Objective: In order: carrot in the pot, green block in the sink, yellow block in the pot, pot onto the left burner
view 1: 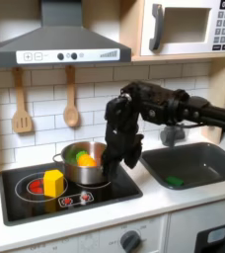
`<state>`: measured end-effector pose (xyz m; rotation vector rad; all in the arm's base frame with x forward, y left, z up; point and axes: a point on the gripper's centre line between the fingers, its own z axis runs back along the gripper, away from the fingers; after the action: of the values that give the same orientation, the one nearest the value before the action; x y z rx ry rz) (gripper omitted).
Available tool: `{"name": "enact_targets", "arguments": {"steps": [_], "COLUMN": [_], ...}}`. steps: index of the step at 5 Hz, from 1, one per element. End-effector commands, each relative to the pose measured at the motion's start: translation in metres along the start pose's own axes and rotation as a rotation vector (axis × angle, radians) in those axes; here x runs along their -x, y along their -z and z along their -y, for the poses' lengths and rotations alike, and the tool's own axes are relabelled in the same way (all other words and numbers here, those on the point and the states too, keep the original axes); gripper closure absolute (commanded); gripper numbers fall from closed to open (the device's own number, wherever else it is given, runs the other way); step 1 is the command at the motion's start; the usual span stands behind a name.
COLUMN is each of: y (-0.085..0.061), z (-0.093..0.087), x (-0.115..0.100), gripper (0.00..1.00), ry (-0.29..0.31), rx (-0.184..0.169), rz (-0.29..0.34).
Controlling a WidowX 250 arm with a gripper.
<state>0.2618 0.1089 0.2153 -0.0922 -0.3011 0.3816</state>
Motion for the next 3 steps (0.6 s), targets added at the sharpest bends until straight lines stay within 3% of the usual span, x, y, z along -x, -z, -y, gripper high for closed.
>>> {"name": "enact_targets", "arguments": {"steps": [1, 3], "y": [0.0, 0.0], "z": [0.0, -0.005], "x": [0.0, -0.011], "gripper": [0.0, 0.0], "ry": [0.0, -0.035], "rx": [0.0, -0.005], "rz": [-0.001, 0.021]}}
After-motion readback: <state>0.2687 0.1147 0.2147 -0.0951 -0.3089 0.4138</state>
